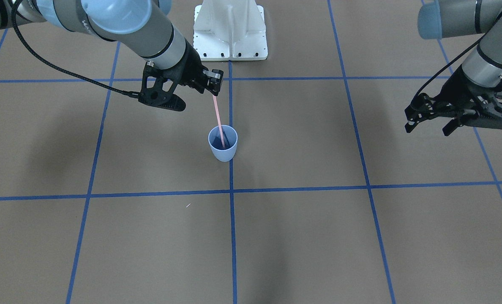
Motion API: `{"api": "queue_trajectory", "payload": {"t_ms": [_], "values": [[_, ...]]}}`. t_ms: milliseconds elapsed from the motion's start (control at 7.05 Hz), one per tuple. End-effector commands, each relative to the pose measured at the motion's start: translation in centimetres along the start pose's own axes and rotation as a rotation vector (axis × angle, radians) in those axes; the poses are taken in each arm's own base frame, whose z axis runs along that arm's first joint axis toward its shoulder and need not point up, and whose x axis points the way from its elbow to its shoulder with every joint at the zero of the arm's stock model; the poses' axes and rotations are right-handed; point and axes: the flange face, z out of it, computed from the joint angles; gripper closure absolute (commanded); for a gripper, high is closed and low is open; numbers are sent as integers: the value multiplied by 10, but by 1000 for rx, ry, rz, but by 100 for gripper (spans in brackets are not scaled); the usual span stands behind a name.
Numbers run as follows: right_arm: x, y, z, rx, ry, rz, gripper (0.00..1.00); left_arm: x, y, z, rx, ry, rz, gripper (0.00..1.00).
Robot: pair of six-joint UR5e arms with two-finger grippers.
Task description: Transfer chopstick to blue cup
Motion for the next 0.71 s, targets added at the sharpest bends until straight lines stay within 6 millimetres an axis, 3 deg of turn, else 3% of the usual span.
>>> {"api": "queue_trajectory", "payload": {"t_ms": [0, 142, 284, 426, 568], "values": [[43, -20, -55, 34, -50, 26, 0, 1, -1, 0, 1, 0, 1, 2], [106, -42, -102, 107, -75, 2, 0, 0, 0, 1, 0, -1, 5, 2], [153, -61, -129, 164, -74, -16, 0, -2, 0, 1, -1, -3, 4, 2], [200, -87, -146, 206, -49, -53, 0, -3, 0, 1, -2, -7, 3, 2], [269, -111, -157, 235, 1, -126, 0, -4, 0, 0, 0, -7, 15, 2]]}}
